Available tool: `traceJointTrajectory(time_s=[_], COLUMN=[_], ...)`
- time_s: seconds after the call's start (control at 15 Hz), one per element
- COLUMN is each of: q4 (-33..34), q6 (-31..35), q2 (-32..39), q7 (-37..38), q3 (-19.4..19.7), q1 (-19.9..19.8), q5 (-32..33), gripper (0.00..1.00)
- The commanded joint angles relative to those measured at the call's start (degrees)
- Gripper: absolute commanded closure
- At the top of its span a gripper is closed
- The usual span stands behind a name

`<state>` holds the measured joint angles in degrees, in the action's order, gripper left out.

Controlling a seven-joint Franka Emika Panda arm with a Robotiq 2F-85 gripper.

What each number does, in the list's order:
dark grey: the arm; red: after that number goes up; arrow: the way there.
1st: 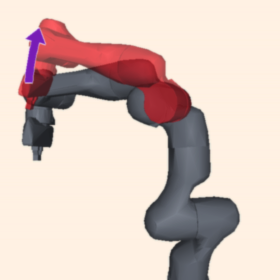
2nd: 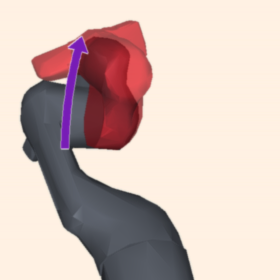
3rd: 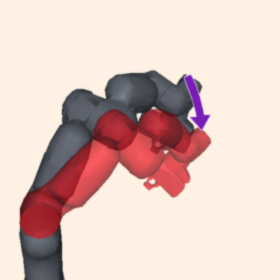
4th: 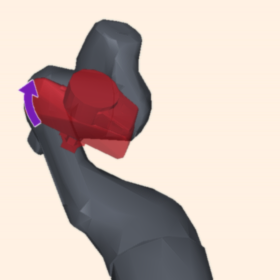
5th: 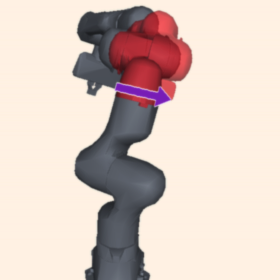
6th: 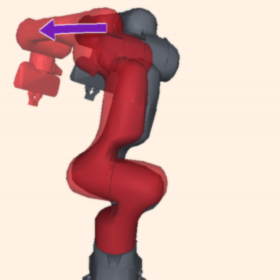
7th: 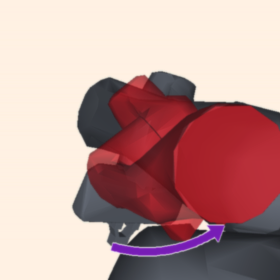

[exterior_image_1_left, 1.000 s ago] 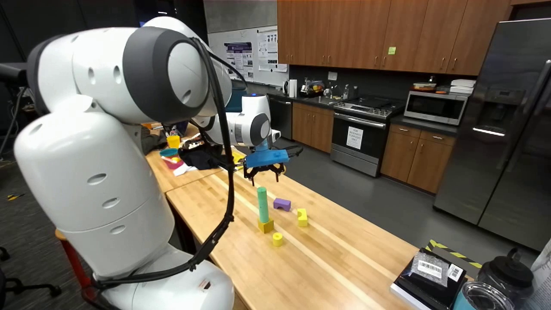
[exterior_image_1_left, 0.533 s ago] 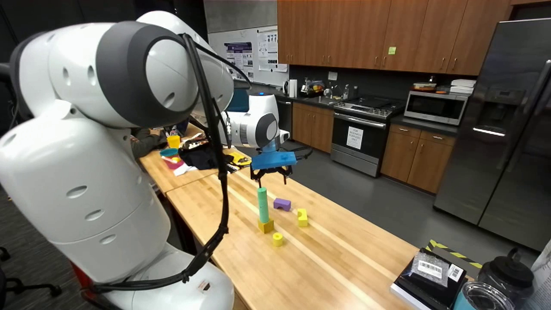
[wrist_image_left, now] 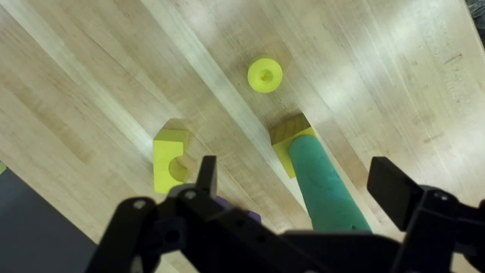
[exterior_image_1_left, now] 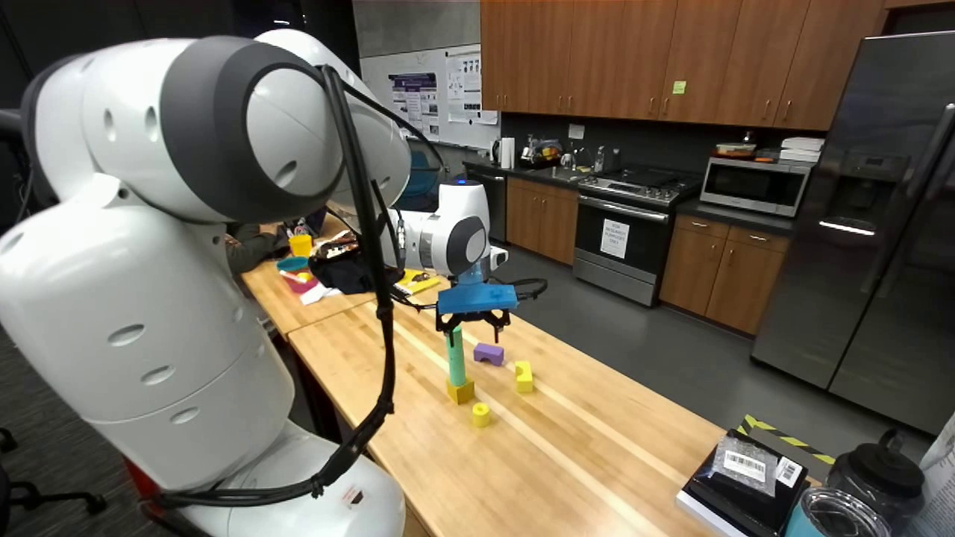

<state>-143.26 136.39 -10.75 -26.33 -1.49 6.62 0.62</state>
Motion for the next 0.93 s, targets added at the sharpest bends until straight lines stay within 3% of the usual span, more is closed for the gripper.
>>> traceJointTrajectory(time_s=[0.0,0.87], q4=[-2.3,-5.9], q6=[0.9,1.7], q2=[-1.5,-0.7], q7=[-0.2,-0.6], q3=[0.5,1.0], q1=[-0.2,-0.1], q5=[-0.6,-1.6], gripper=[0.00,0.00])
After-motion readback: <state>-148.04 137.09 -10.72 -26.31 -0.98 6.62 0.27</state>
